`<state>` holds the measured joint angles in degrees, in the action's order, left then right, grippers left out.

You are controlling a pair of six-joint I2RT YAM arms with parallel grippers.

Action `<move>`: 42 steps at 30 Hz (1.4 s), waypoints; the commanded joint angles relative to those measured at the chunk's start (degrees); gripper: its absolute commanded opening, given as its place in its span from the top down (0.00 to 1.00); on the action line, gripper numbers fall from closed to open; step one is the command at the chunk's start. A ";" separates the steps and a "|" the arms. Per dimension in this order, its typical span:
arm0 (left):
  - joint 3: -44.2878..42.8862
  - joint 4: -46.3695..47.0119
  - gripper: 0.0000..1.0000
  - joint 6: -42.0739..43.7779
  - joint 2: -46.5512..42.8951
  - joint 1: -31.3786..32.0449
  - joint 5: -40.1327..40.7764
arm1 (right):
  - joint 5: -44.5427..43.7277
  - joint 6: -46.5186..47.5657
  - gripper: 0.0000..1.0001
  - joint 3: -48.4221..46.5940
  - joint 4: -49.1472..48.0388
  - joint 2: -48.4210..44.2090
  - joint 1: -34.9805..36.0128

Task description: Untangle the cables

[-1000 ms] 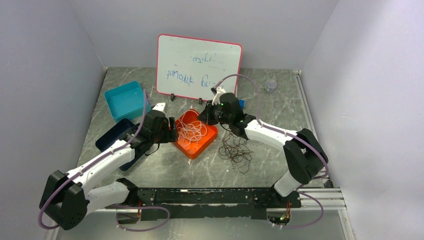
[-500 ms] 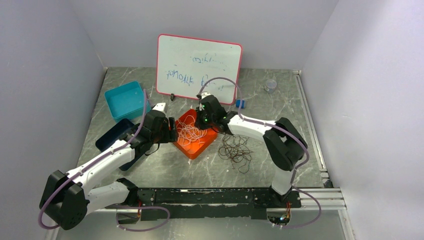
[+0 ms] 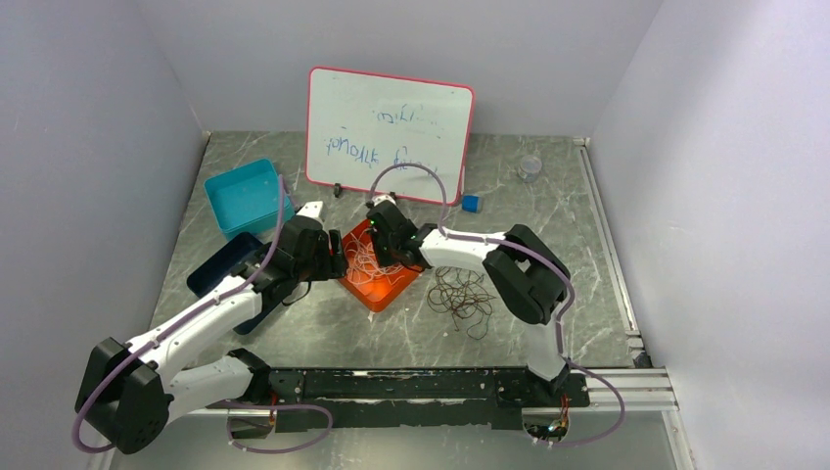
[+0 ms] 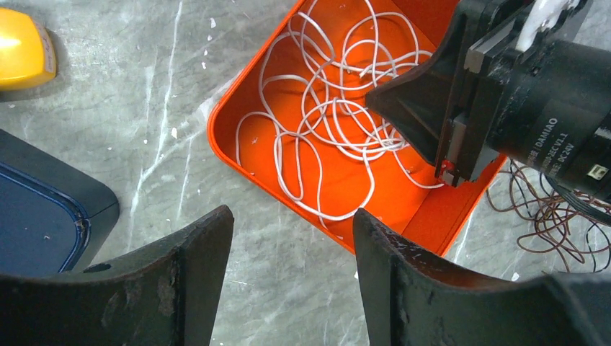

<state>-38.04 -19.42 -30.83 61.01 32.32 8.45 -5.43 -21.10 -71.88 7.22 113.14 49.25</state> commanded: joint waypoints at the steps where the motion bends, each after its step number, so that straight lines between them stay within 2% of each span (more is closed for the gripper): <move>1: -0.49 -0.52 0.33 0.62 -0.73 -0.42 0.16 | -4.46 0.13 1.00 -0.04 1.08 -0.01 0.04; 4: -0.70 -0.40 0.32 0.68 -0.68 -0.42 0.23 | -6.75 -0.69 0.98 2.10 -0.33 -2.92 -0.03; 12: -0.48 -0.38 0.29 0.33 -0.74 -0.44 0.25 | -8.82 -2.16 0.69 7.60 -6.23 -11.35 0.01; 20: -1.30 -0.45 0.28 1.40 -0.31 -0.42 0.25 | -11.16 -2.57 0.55 11.09 -7.85 -18.44 -0.02; 29: -2.70 0.54 0.28 1.78 1.55 -0.45 -0.63 | -13.58 -1.72 0.50 11.49 -5.14 -20.69 -0.12; 37: -3.15 0.79 0.30 1.69 1.61 -0.42 -0.88 | -6.16 0.03 0.60 10.50 -7.44 -16.83 -0.38; 42: -3.78 -0.19 0.31 1.74 1.57 -0.45 -0.70 | -15.38 -0.35 0.66 4.38 -1.86 -12.15 -0.38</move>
<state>-39.07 -19.55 -29.76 62.63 32.32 8.45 -14.52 -21.98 -63.05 1.89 97.89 49.10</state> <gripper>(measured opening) 0.699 0.350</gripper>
